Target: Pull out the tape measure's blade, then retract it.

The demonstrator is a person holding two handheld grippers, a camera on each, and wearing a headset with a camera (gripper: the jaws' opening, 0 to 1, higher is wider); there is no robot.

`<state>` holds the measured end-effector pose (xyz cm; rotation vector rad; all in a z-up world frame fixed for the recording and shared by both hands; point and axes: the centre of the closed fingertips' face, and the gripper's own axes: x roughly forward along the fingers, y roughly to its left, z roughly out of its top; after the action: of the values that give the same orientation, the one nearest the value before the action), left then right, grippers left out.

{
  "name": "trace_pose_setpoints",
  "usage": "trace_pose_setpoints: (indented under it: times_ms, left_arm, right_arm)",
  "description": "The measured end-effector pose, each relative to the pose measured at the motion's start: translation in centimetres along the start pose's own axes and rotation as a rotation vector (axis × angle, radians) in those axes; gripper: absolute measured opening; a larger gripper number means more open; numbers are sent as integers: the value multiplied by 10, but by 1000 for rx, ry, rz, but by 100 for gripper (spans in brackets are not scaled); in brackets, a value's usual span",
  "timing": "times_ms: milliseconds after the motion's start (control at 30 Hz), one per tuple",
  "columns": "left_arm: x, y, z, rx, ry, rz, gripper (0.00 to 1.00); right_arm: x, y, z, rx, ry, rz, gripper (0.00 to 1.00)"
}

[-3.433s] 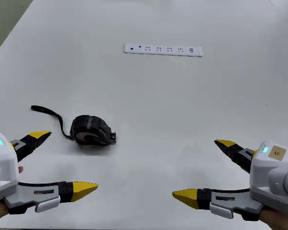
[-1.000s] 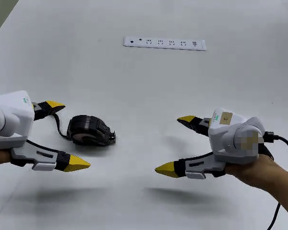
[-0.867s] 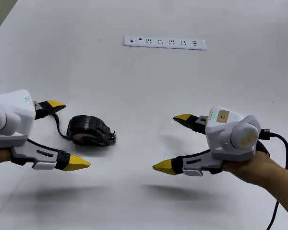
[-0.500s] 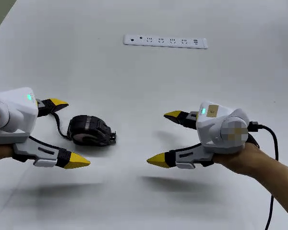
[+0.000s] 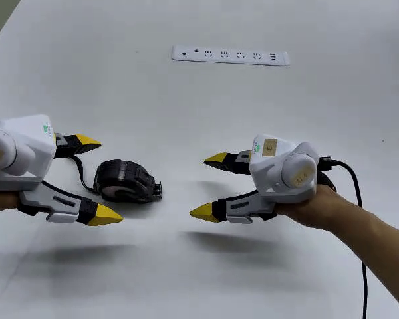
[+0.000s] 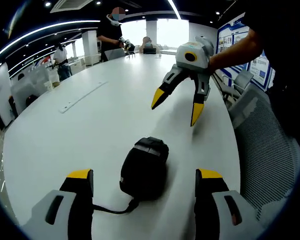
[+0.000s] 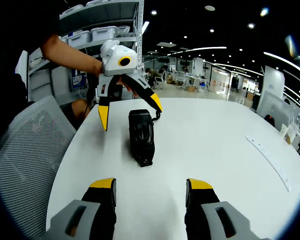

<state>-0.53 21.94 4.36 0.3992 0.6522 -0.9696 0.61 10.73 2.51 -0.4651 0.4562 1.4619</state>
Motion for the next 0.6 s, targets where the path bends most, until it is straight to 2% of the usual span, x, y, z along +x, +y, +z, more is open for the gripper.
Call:
trace_pose_setpoints:
  times_ms: [167,600]
  left_arm:
    - [1,0,-1,13,14,-27,70]
    - [7,1,-6,59,51,-59,59]
  right_arm:
    - [7,-1,2,-20,9,18,49]
    - [25,2,2,-52,33,65,45]
